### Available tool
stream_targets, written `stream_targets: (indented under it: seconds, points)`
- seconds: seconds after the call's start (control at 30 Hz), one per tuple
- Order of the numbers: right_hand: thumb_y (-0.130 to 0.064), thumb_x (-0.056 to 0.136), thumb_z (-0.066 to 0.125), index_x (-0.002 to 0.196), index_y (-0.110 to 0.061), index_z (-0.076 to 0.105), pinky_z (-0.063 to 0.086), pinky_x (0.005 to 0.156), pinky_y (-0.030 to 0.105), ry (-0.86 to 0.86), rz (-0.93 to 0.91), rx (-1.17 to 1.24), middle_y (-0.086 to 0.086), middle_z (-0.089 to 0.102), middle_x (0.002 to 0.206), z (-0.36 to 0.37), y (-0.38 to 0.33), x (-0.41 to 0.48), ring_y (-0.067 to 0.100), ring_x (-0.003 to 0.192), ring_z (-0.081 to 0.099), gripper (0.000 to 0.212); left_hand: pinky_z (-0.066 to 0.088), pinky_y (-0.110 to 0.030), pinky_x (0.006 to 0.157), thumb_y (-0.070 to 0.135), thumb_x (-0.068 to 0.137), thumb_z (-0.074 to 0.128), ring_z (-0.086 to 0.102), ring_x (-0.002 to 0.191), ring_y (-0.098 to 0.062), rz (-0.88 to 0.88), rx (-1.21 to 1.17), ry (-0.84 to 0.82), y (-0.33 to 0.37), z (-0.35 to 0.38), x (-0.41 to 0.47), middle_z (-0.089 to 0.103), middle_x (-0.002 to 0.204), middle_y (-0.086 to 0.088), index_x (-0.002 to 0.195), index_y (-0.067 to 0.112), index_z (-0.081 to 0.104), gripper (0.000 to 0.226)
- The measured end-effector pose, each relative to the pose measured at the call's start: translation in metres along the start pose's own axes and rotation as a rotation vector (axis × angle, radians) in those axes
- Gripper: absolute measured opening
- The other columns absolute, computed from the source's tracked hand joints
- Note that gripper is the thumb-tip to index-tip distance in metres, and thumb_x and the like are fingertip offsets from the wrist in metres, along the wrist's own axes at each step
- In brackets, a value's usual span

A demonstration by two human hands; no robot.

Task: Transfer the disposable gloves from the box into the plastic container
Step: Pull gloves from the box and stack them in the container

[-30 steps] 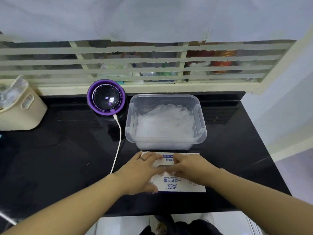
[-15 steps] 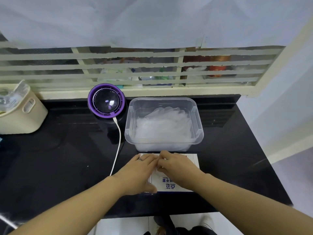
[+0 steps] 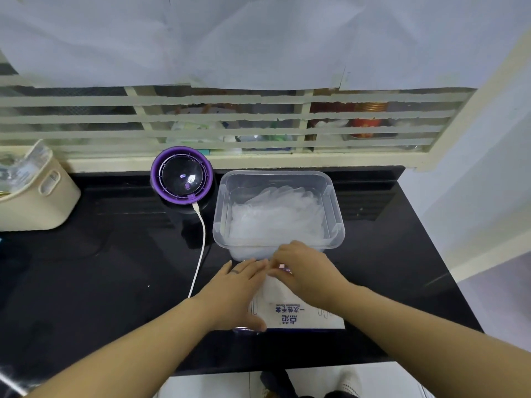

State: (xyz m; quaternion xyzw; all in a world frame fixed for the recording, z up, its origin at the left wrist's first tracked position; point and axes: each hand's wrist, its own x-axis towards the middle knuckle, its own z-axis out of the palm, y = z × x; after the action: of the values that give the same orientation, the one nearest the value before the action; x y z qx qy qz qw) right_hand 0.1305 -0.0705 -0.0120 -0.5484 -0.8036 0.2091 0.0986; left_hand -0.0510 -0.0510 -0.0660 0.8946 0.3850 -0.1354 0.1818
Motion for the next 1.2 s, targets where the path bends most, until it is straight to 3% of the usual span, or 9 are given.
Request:
stream_targets:
  seconds: [0.2, 0.3, 0.43, 0.53, 0.67, 0.77, 0.87, 1.03, 1.2]
  points:
    - [-0.021, 0.095, 0.051, 0.096, -0.02, 0.061, 0.044, 0.074, 0.011, 0.207, -0.027, 0.263, -0.016, 0.056, 0.081, -0.083, -0.027, 0.013, -0.003, 0.074, 0.052, 0.01, 0.013, -0.033, 0.116, 0.067, 0.071, 0.065, 0.036, 0.131, -0.019, -0.035, -0.008, -0.006, 0.005, -0.012, -0.003, 0.046, 0.135, 0.003, 0.141, 0.021, 0.035, 0.089]
    - [-0.021, 0.093, 0.054, 0.089, -0.026, 0.059, 0.044, 0.075, 0.009, 0.316, -0.059, 0.309, -0.018, 0.058, 0.08, -0.122, -0.026, 0.015, -0.002, 0.078, 0.054, 0.009, 0.012, -0.021, 0.113, 0.063, 0.073, 0.068, 0.025, 0.139, -0.008, -0.003, -0.161, -0.007, 0.006, -0.028, -0.009, 0.026, 0.152, 0.015, 0.148, 0.029, 0.028, 0.092]
    - [-0.024, 0.092, 0.054, 0.086, -0.031, 0.06, 0.044, 0.078, 0.007, 0.315, -0.111, 0.283, -0.019, 0.061, 0.085, -0.145, -0.02, 0.012, -0.002, 0.086, 0.056, 0.01, 0.034, -0.009, 0.1, 0.048, 0.076, 0.075, 0.046, 0.112, 0.018, -0.066, -0.723, -0.119, 0.005, -0.085, -0.026, 0.049, 0.122, 0.038, 0.137, 0.041, 0.044, 0.069]
    - [-0.031, 0.088, 0.052, 0.087, -0.031, 0.062, 0.045, 0.079, 0.008, 0.332, -0.16, 0.217, -0.025, 0.058, 0.086, -0.149, -0.012, 0.013, -0.004, 0.087, 0.056, 0.009, 0.043, -0.024, 0.103, 0.02, 0.093, 0.062, 0.055, 0.119, -0.003, -0.02, -1.178, -0.097, 0.002, -0.122, -0.037, 0.057, 0.133, 0.013, 0.134, 0.021, 0.053, 0.042]
    - [-0.03, 0.094, 0.055, 0.092, -0.019, 0.069, 0.044, 0.075, 0.012, 0.41, -0.24, 0.035, -0.022, 0.055, 0.085, -0.144, 0.003, 0.022, 0.0, 0.08, 0.052, 0.018, 0.056, -0.034, 0.087, 0.036, 0.054, 0.092, 0.064, 0.112, -0.026, 0.087, -1.993, 0.107, -0.019, -0.141, -0.031, 0.065, 0.123, -0.016, 0.111, 0.009, 0.073, 0.066]
    - [-0.03, 0.09, 0.056, 0.089, -0.018, 0.069, 0.041, 0.076, 0.016, 0.446, -0.262, -0.075, -0.015, 0.057, 0.085, -0.138, 0.012, 0.032, 0.006, 0.079, 0.05, 0.019, 0.053, -0.035, 0.094, 0.026, 0.09, 0.06, 0.062, 0.115, -0.028, -0.048, -1.863, 0.267, -0.025, -0.149, -0.008, 0.065, 0.122, -0.016, 0.12, 0.005, 0.067, 0.037]
    - [-0.025, 0.089, 0.063, 0.087, -0.014, 0.07, 0.045, 0.077, 0.023, 0.408, -0.25, -0.178, -0.004, 0.065, 0.086, -0.127, 0.023, 0.045, 0.012, 0.08, 0.053, 0.013, 0.058, -0.031, 0.083, 0.008, 0.093, 0.055, 0.068, 0.099, -0.024, -0.23, -1.666, 0.389, -0.029, -0.149, 0.017, 0.071, 0.109, -0.013, 0.118, 0.004, 0.064, 0.027]
    - [-0.028, 0.094, 0.055, 0.101, -0.016, 0.07, 0.044, 0.086, 0.024, 0.239, -0.094, -0.221, -0.003, 0.064, 0.101, -0.091, 0.053, 0.08, 0.012, 0.092, 0.054, 0.02, 0.049, -0.016, 0.069, 0.009, 0.094, 0.056, 0.062, 0.082, -0.009, -0.507, -0.952, 0.588, -0.042, -0.13, 0.047, 0.061, 0.111, -0.003, 0.14, 0.016, 0.044, 0.048]
    - [-0.026, 0.095, 0.051, 0.102, -0.02, 0.069, 0.048, 0.084, 0.029, 0.076, -0.009, -0.201, -0.003, 0.064, 0.102, -0.045, 0.072, 0.105, 0.013, 0.088, 0.055, 0.02, 0.051, -0.031, 0.079, 0.007, 0.088, 0.062, 0.057, 0.102, -0.023, -0.094, -0.152, 0.861, -0.034, -0.118, 0.054, 0.052, 0.122, -0.007, 0.128, 0.014, 0.057, 0.04]
